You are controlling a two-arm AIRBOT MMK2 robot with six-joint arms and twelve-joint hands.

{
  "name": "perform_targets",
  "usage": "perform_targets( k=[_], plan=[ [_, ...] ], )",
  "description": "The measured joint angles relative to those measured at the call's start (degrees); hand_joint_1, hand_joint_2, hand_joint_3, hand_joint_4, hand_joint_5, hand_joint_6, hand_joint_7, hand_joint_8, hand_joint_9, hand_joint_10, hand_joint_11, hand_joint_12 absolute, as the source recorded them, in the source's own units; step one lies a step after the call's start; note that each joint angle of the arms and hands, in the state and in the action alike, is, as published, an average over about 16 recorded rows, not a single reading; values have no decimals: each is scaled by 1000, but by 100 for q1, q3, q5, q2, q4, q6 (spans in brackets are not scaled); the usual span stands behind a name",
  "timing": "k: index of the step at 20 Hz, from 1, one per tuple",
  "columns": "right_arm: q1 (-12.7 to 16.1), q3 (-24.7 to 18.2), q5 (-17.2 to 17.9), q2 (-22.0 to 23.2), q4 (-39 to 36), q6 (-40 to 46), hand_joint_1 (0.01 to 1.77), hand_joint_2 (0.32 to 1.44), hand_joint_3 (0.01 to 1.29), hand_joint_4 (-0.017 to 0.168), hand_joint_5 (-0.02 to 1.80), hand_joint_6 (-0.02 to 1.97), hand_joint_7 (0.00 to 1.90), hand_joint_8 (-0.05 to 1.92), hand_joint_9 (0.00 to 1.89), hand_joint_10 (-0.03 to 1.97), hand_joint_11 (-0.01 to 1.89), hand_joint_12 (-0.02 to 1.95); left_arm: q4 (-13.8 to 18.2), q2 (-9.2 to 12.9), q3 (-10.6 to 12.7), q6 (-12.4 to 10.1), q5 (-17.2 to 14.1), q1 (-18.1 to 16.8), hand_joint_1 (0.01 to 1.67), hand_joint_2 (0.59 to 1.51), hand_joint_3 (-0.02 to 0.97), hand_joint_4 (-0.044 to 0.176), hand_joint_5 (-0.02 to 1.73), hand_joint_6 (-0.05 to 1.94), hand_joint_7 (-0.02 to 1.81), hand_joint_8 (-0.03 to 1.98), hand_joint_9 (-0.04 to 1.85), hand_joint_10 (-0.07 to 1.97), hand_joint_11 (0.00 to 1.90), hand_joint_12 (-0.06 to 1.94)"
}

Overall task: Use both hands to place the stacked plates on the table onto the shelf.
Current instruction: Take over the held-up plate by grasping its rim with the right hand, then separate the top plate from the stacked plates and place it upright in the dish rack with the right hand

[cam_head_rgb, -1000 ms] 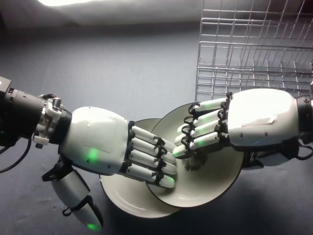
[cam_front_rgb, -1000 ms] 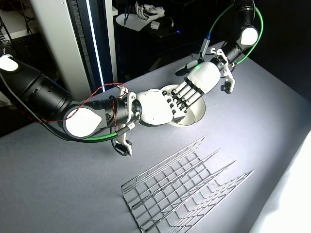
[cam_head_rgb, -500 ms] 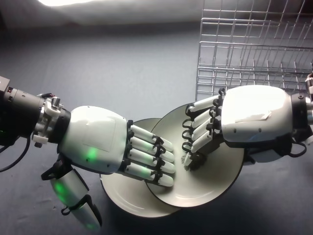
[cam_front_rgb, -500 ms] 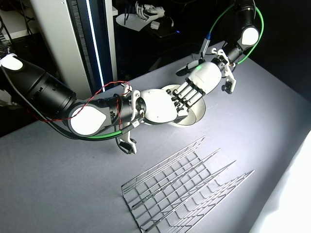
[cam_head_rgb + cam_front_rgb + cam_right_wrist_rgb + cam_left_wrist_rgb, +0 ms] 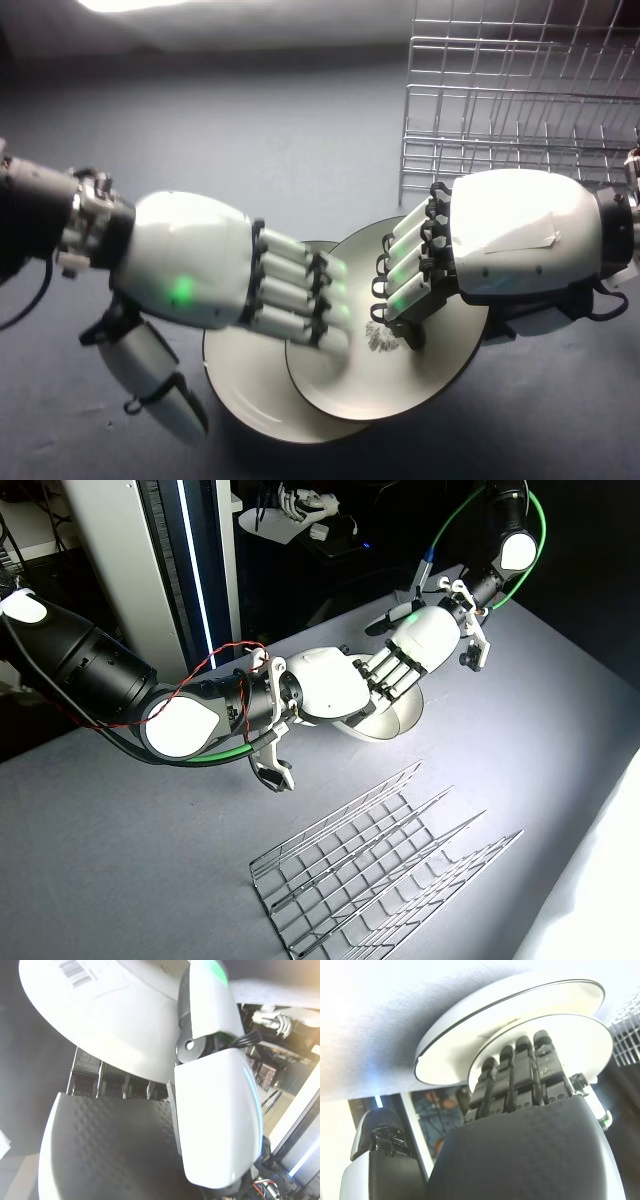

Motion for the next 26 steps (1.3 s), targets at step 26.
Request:
perform_targets(
  k=[26],
  plan=[
    [1684,-1191,-1019,693,1256,101,1395,972,10,-3,913,1047,1068,811,984,1111,895,1401,-33,1613,31,-349,92,-818,15,1062,5,-1,22,2,16,-8,15,3,14,0]
  ],
)
